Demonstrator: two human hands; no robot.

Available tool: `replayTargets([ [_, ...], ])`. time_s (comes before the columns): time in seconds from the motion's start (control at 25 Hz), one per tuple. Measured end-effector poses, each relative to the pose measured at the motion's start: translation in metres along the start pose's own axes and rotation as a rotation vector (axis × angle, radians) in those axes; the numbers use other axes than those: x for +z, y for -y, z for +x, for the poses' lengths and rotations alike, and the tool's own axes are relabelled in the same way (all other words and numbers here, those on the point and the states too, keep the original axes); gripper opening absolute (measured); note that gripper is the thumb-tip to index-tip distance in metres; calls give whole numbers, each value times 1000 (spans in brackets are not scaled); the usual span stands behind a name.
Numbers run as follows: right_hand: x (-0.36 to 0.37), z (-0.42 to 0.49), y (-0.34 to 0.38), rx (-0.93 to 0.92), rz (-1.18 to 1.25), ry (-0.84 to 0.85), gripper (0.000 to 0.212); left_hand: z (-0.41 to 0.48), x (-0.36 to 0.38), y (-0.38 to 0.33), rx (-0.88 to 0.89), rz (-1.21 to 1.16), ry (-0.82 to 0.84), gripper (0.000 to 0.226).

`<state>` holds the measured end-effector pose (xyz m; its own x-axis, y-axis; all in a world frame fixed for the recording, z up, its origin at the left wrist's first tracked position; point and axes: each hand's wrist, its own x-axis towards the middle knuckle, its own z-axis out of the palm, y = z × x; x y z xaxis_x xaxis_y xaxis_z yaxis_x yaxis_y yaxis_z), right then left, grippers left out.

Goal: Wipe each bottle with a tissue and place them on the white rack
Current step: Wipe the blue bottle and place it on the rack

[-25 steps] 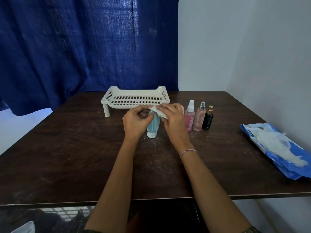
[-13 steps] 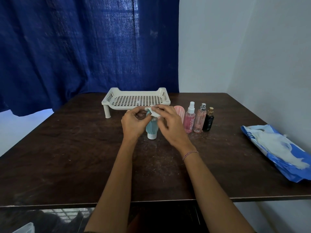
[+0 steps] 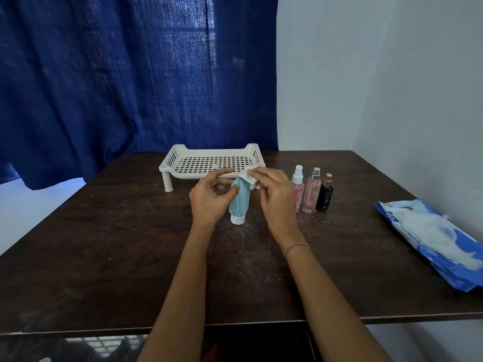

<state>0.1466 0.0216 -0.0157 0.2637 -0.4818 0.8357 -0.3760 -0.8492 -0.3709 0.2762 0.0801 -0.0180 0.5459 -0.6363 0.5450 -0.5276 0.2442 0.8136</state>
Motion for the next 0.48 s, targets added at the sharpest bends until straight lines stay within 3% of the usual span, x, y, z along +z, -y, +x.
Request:
replayTargets([
  [0.48,4,-1,1,-5,72,127,34,1,1,6,60,-44,28,45],
])
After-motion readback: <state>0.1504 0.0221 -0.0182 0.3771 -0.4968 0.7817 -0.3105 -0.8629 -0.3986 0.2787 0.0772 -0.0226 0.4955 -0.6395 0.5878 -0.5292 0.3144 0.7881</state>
